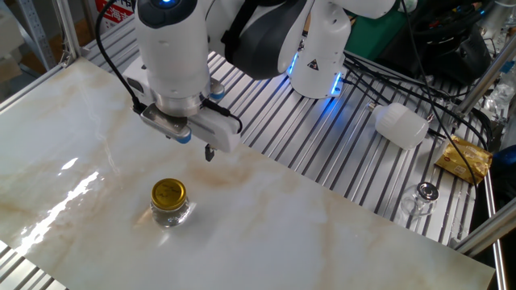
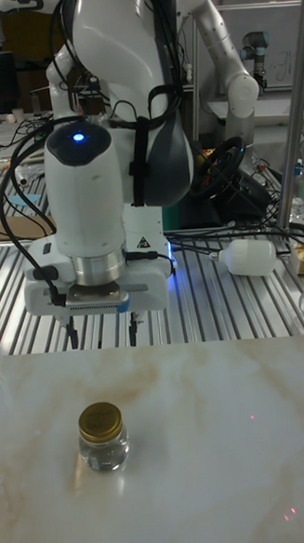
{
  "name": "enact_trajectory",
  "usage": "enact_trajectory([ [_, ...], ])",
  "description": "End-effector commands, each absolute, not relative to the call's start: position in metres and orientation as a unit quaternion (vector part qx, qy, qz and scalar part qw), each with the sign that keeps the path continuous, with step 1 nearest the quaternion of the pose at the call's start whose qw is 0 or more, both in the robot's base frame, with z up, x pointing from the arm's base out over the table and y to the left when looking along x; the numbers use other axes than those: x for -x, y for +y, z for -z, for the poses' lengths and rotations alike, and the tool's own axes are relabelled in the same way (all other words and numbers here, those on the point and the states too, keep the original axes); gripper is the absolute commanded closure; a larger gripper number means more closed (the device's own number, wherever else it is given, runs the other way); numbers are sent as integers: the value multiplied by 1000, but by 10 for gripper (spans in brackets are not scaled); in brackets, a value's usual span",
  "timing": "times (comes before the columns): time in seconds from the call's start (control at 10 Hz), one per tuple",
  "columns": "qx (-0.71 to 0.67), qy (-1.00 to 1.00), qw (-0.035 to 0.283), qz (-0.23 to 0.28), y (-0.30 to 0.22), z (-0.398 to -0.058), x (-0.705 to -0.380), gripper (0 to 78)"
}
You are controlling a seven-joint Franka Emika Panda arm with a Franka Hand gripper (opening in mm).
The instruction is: Screw the lid onto the jar
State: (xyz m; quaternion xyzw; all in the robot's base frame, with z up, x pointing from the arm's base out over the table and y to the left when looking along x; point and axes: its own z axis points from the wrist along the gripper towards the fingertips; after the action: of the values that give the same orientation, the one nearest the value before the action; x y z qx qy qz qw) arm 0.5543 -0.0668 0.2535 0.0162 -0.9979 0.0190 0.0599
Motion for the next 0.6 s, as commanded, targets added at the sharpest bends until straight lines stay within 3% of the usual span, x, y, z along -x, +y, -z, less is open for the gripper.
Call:
enact_trajectory([
  [0.1,-22,-998,56,-18,-67,-255,-555,2],
  [0.6,-36,-998,56,-16,-68,-256,-554,2],
])
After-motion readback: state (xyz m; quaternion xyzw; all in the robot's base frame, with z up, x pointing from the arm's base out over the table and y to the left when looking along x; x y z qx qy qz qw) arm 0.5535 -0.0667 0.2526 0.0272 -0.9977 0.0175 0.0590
